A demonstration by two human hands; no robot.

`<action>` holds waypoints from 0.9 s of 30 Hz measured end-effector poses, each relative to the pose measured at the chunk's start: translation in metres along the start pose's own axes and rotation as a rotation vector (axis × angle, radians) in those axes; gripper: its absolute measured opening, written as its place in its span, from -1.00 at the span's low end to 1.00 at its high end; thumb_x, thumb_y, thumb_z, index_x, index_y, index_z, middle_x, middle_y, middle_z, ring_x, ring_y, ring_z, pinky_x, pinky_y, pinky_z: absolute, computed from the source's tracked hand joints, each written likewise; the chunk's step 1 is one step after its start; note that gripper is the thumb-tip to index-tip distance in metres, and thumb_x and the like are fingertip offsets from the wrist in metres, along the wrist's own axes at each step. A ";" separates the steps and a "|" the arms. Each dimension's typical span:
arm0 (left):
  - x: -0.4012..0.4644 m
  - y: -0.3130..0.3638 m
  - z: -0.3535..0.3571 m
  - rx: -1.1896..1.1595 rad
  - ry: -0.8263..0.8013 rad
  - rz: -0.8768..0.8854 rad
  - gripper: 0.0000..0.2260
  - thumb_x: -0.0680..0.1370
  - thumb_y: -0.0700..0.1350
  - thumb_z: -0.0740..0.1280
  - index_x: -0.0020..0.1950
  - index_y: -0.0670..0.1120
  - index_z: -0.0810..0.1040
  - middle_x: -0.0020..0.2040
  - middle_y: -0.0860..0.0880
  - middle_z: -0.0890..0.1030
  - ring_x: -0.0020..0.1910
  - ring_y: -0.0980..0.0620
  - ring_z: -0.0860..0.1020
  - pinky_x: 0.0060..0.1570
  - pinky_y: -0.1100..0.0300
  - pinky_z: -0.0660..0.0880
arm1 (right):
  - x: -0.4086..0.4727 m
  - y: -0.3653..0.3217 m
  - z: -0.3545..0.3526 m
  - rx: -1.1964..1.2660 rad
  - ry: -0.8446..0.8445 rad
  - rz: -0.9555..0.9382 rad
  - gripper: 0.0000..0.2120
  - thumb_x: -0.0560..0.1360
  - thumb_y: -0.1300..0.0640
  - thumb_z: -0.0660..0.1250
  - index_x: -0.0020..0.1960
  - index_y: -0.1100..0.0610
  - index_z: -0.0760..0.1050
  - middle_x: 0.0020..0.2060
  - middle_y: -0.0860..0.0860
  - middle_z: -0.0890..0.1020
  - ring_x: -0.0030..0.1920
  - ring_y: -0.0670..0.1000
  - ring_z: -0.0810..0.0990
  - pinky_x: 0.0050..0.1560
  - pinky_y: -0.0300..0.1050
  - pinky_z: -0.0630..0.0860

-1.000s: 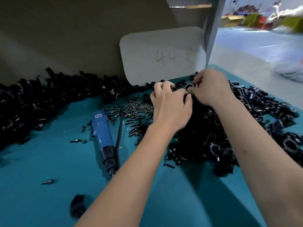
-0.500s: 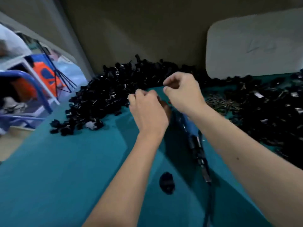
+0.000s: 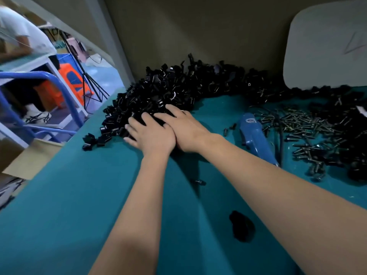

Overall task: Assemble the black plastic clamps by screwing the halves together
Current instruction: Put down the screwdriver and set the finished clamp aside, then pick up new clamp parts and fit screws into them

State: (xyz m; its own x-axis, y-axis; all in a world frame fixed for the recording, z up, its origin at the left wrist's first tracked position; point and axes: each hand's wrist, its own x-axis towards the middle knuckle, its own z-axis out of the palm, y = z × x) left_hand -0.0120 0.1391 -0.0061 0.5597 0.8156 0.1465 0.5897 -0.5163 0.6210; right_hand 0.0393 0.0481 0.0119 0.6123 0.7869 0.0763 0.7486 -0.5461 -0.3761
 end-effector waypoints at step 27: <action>-0.045 0.111 0.047 -0.326 -0.220 0.586 -0.76 0.54 -0.24 0.37 0.15 0.00 0.67 0.02 -0.02 0.71 0.05 -0.08 0.65 0.10 0.01 0.58 | -0.051 0.106 -0.084 1.085 0.581 0.468 -0.90 0.61 0.24 0.42 -0.02 0.27 0.56 -0.33 0.09 0.57 -0.47 -0.10 0.53 -0.36 -0.23 0.57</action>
State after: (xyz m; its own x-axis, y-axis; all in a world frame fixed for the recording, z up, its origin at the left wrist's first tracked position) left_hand 0.0556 0.0327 0.0201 0.8569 0.3376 0.3896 -0.0301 -0.7216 0.6917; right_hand 0.1087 -0.0745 0.0456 0.9793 0.2016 0.0180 0.0204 -0.0099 -0.9997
